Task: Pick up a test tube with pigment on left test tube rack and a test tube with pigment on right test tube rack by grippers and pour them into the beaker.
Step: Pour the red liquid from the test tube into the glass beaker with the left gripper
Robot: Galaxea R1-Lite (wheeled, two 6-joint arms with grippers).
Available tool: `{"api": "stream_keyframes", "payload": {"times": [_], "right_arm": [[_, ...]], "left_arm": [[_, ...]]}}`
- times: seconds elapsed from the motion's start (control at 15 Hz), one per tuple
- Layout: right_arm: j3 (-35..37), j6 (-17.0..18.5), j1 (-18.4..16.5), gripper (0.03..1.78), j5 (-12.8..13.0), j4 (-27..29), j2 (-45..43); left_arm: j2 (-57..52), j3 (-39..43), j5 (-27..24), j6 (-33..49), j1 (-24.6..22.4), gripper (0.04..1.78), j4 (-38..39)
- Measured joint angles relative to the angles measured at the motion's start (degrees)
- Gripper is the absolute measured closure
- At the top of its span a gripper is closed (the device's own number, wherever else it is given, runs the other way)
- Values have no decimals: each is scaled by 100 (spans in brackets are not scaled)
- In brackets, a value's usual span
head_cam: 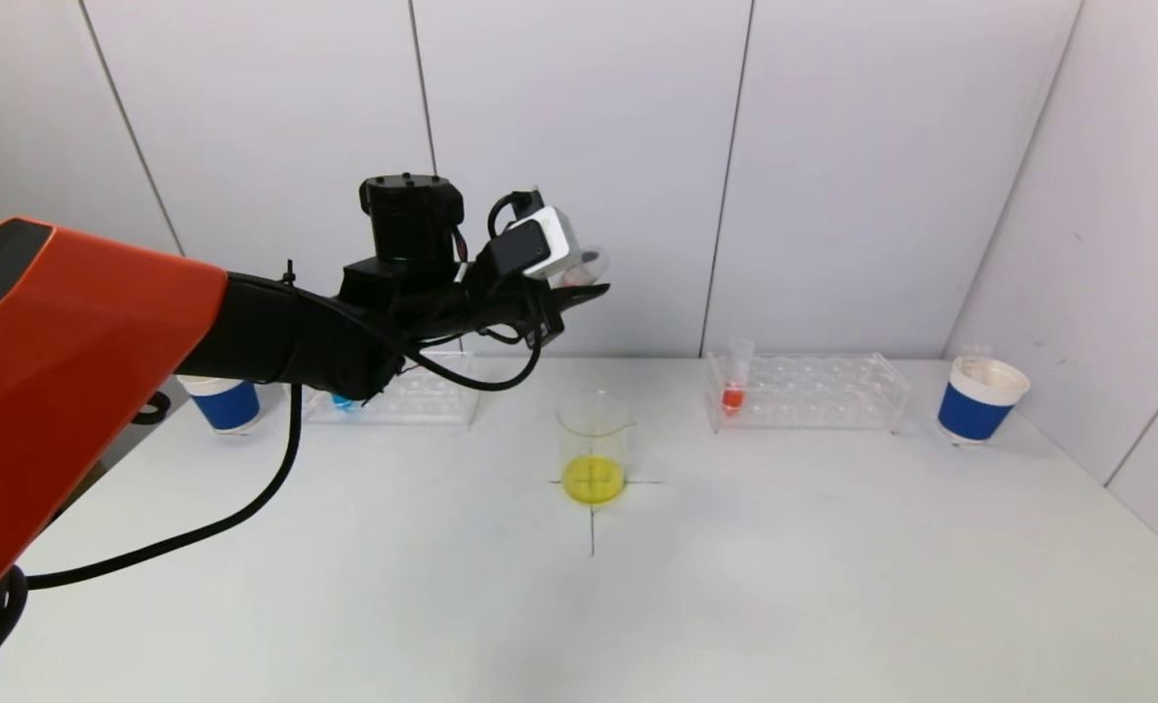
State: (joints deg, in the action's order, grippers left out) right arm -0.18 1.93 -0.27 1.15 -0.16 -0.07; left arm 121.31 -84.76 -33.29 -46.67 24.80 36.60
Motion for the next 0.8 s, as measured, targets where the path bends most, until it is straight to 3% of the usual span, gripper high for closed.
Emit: {"api": "stream_keyframes", "payload": {"times": [0.53,0.8], "right_arm": [[0,-2,0,4,-2,2,0],[0,0,0,4,-2,0,0]], "left_arm": [[57,246,-945,-694,-335,135,375],[68,332,-1100,-1198,-534,135,389]]}}
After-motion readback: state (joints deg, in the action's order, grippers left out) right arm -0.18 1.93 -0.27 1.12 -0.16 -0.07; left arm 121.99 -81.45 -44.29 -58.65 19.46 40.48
